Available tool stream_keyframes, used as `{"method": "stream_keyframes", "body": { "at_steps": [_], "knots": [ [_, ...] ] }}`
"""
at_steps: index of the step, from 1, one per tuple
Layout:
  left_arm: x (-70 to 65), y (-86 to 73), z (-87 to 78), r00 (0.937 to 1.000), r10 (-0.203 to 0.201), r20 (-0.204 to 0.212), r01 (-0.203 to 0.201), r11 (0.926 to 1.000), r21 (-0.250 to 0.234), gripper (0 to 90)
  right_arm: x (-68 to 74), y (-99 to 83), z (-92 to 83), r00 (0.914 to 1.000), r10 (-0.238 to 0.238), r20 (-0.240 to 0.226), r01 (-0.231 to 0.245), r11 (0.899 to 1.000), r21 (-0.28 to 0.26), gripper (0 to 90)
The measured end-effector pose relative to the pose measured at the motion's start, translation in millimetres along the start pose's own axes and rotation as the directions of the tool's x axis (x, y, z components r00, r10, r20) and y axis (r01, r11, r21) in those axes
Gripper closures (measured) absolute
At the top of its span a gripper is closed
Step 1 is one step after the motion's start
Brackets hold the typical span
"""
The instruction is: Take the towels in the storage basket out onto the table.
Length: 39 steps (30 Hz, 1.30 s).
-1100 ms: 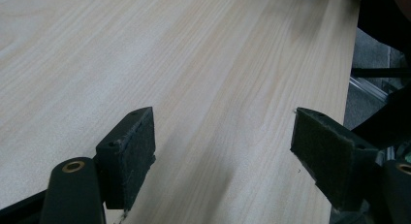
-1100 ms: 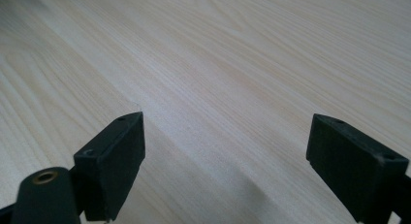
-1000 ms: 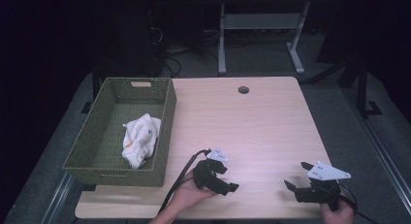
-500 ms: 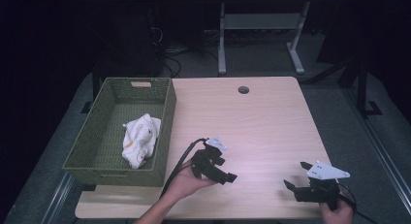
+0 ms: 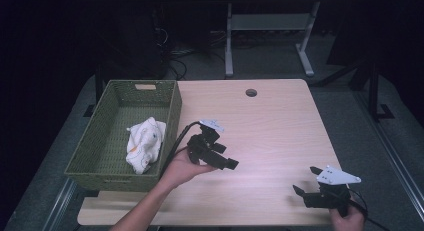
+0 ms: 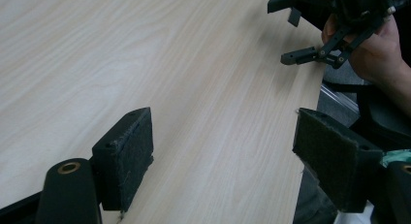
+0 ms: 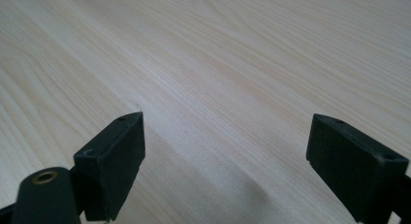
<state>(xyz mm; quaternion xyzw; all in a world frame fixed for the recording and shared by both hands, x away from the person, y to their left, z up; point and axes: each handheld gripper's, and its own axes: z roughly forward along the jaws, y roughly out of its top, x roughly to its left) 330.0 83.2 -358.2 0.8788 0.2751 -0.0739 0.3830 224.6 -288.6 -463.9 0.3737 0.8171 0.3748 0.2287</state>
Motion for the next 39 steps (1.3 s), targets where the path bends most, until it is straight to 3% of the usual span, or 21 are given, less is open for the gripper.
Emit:
{"method": "stream_keyframes", "body": {
  "at_steps": [6,20,24,33,39],
  "knots": [
    [8.0,4.6,-17.3,0.9997,-0.023,0.009,0.023,0.9996,-0.017,22.9,-0.1,0.6,1.1,1.0000,-0.007,-0.003,0.007,1.000,-0.001,13.5],
    [23.6,12.1,-64.3,0.9987,-0.037,-0.034,0.036,0.9993,-0.009,22.9,0.6,1.2,0.9,0.9999,-0.015,-0.006,0.015,1.000,0.001,13.5],
    [32.0,9.6,-80.1,0.9961,-0.073,-0.050,0.072,0.9971,-0.024,22.8,0.8,1.3,1.0,0.9999,-0.013,-0.008,0.014,1.000,0.005,13.5],
    [45.3,0.9,-107.2,0.9900,-0.105,-0.095,0.099,0.9932,-0.060,23.0,1.1,1.2,1.3,0.9998,-0.016,-0.008,0.016,1.000,0.006,13.5],
    [56.5,-5.9,-121.3,0.9809,-0.137,-0.138,0.129,0.9895,-0.066,23.1,1.1,1.2,1.1,0.9999,-0.013,-0.007,0.013,1.000,0.007,13.5]
  ]
}}
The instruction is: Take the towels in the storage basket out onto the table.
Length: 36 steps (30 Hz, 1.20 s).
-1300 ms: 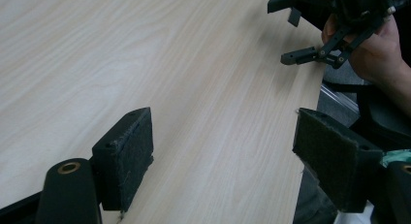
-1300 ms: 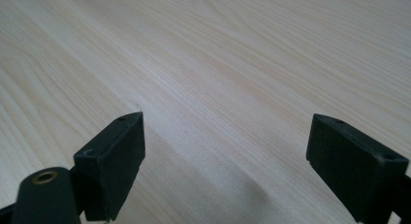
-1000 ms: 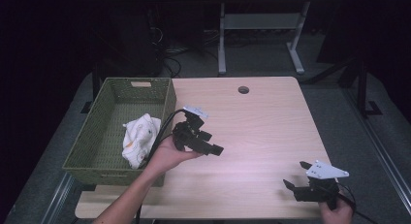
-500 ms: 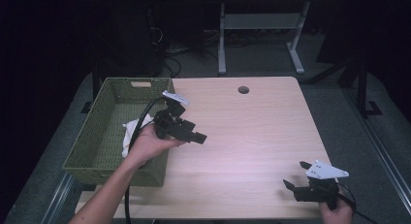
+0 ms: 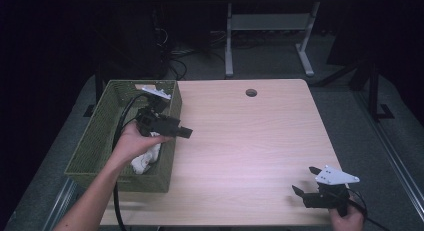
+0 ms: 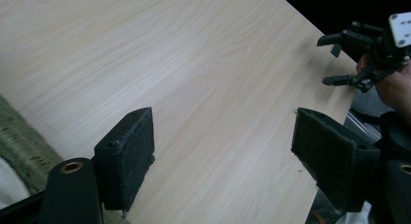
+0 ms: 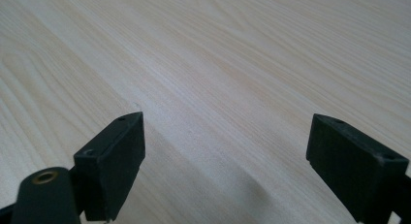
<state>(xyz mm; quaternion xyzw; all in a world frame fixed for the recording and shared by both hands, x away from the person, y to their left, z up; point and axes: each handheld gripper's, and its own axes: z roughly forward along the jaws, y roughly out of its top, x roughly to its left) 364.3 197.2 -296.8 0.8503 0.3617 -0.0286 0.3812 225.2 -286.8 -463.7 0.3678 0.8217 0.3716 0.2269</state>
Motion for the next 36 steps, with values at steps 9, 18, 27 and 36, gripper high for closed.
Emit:
{"method": "stream_keyframes", "body": {
  "at_steps": [9,18,27,36],
  "knots": [
    [16.4,-8.1,-13.0,0.9973,-0.030,-0.067,0.030,0.9996,0.001,23.1,-0.1,-0.1,0.4,1.0000,-0.002,0.001,0.002,1.000,0.001,13.5],
    [37.1,-19.4,-23.2,0.9886,-0.088,-0.122,0.088,0.9961,-0.009,23.4,-0.3,-0.2,0.1,1.0000,0.000,0.000,0.000,1.000,0.001,13.5],
    [70.4,-40.1,-32.1,0.9619,-0.158,-0.223,0.165,0.9863,0.011,24.2,-0.1,-0.4,0.4,1.0000,0.001,0.002,-0.001,1.000,0.002,13.5],
    [89.4,-57.2,-34.5,0.9337,-0.196,-0.300,0.217,0.9754,0.038,27.1,0.0,-0.4,1.0,1.0000,0.000,0.003,0.000,1.000,0.004,13.5]
  ]
}}
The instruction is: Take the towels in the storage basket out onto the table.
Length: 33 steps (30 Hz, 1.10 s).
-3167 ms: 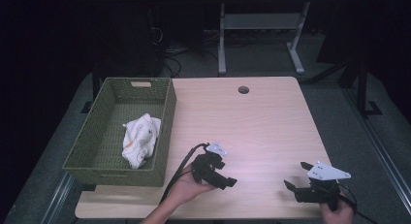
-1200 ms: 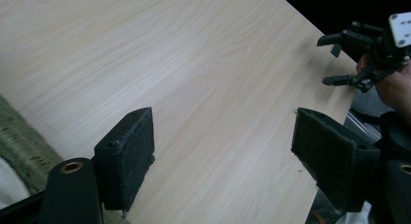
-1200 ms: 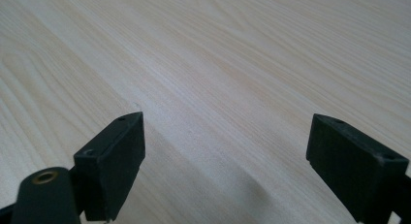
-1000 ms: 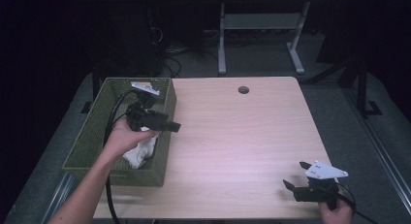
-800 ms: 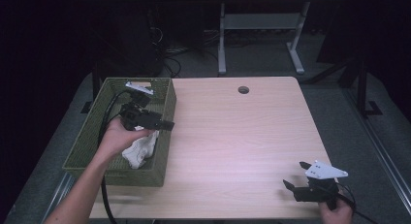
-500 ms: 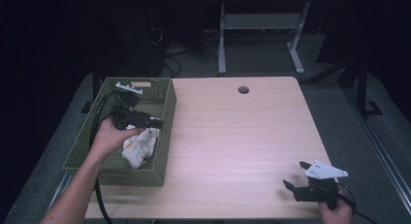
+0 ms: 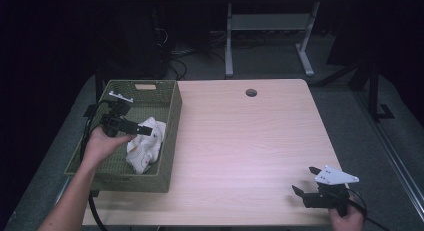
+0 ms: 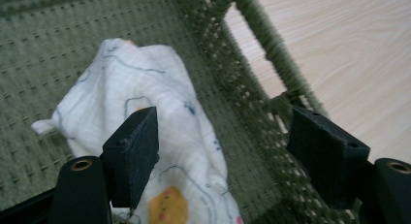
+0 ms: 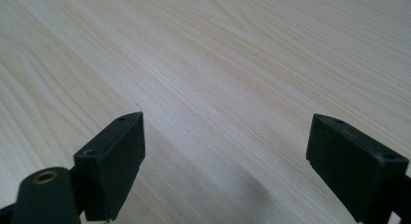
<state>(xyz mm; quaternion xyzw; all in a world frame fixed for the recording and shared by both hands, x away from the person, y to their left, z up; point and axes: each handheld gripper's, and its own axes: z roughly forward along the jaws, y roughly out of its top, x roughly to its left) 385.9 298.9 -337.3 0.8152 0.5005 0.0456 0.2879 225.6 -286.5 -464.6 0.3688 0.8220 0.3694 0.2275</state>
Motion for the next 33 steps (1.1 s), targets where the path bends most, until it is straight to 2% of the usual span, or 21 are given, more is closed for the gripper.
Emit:
{"method": "stream_keyframes", "body": {
  "at_steps": [4,7,10,11,14,16,18,21,23,24,26,28,30,33],
  "knots": [
    [5.3,-3.9,5.6,0.9994,-0.006,-0.033,0.007,0.9994,0.033,27.1,0.2,-0.1,0.3,1.0000,0.000,-0.001,0.000,1.000,0.000,13.5],
    [8.2,-7.0,11.1,0.9990,-0.017,-0.042,0.019,0.9982,0.058,27.8,0.0,-0.3,-0.4,1.0000,0.002,0.000,-0.002,1.000,0.002,13.5],
    [9.6,-8.7,15.5,0.9982,-0.005,-0.061,0.010,0.9965,0.082,29.1,0.1,-0.1,0.3,1.0000,0.001,-0.001,-0.001,1.000,0.002,13.5],
    [10.2,-10.7,20.5,0.9958,0.003,-0.092,0.006,0.9951,0.098,29.2,0.2,0.0,0.5,1.0000,-0.001,-0.001,0.001,1.000,0.003,13.5],
    [11.5,-12.6,26.3,0.9952,-0.003,-0.098,0.014,0.9929,0.118,30.6,0.0,-0.2,0.2,1.0000,-0.002,-0.001,0.002,1.000,0.002,13.5],
    [12.6,-15.3,35.4,0.9952,0.001,-0.098,0.014,0.9884,0.151,31.2,-0.2,-0.4,-0.4,1.0000,0.002,0.000,-0.002,1.000,0.002,13.5],
    [11.8,-17.2,43.8,0.9931,0.021,-0.116,0.002,0.9809,0.194,31.6,-0.2,-0.4,-0.2,1.0000,0.002,0.000,-0.002,1.000,0.003,13.5],
    [12.1,-18.0,47.0,0.9924,0.019,-0.121,0.006,0.9787,0.205,32.9,-0.1,-0.2,0.4,1.0000,-0.001,-0.001,0.001,1.000,0.003,13.5],
    [13.1,-19.4,51.6,0.9879,0.017,-0.154,0.019,0.9723,0.233,33.7,0.0,-0.4,-0.1,1.0000,0.001,-0.001,-0.001,1.000,0.003,13.5],
    [14.8,-20.2,53.6,0.9849,0.034,-0.170,0.010,0.9683,0.250,34.0,-0.1,-0.5,-0.5,1.0000,0.000,-0.001,0.000,1.000,0.002,13.5],
    [18.2,-22.5,55.8,0.9862,0.011,-0.165,0.033,0.9656,0.258,34.7,-0.3,-0.6,-1.1,1.0000,0.002,-0.002,-0.002,1.000,0.000,13.5],
    [20.6,-23.9,56.4,0.9856,0.006,-0.169,0.039,0.9642,0.262,36.9,-0.3,-0.7,-1.1,1.0000,0.002,-0.002,-0.002,1.000,-0.001,13.5],
    [23.0,-24.9,57.2,0.9826,0.012,-0.185,0.042,0.9591,0.280,40.8,-0.3,-0.5,-0.6,1.0000,0.002,-0.002,-0.002,1.000,0.001,13.5],
    [25.7,-25.8,58.5,0.9846,0.002,-0.175,0.048,0.9572,0.285,46.4,-0.1,-0.5,-0.5,1.0000,0.001,-0.002,-0.001,1.000,0.002,13.5]
  ]
}}
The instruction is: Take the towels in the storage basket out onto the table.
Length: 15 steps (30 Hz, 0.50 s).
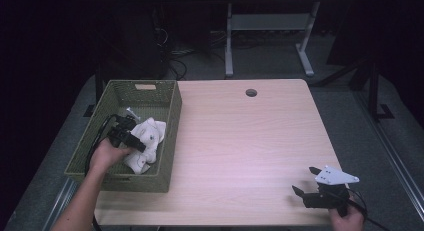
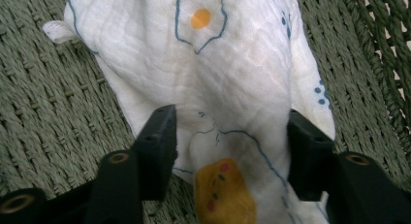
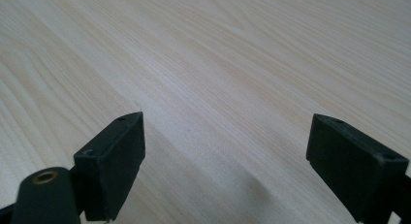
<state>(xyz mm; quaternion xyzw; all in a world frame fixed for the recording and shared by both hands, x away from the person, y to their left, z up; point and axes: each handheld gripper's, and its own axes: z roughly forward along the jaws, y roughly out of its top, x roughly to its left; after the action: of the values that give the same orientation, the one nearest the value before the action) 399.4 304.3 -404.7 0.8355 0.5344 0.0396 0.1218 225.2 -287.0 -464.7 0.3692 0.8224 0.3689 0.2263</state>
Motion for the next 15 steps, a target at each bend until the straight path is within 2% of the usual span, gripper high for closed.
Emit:
{"method": "stream_keyframes", "body": {
  "at_steps": [2,7,10,15],
  "knots": [
    [2.3,0.5,2.0,0.9998,-0.018,0.013,0.018,0.9998,0.009,53.1,0.0,-0.1,-0.4,1.0000,0.000,0.001,0.000,1.000,-0.003,13.5],
    [3.5,0.0,2.7,1.0000,-0.010,0.000,0.010,0.9998,0.017,71.6,0.1,-0.2,-1.0,1.0000,0.001,0.003,-0.001,1.000,-0.006,13.5],
    [4.6,-1.5,0.6,0.9999,-0.015,0.005,0.014,0.9998,0.010,76.3,0.0,-0.1,-0.9,1.0000,0.002,0.003,-0.002,1.000,-0.006,13.5],
    [5.1,-3.1,-3.7,0.9998,-0.008,0.017,0.008,1.0000,-0.004,77.9,0.2,-0.2,-0.9,1.0000,0.001,0.003,-0.001,1.000,-0.006,13.5]
  ]
}}
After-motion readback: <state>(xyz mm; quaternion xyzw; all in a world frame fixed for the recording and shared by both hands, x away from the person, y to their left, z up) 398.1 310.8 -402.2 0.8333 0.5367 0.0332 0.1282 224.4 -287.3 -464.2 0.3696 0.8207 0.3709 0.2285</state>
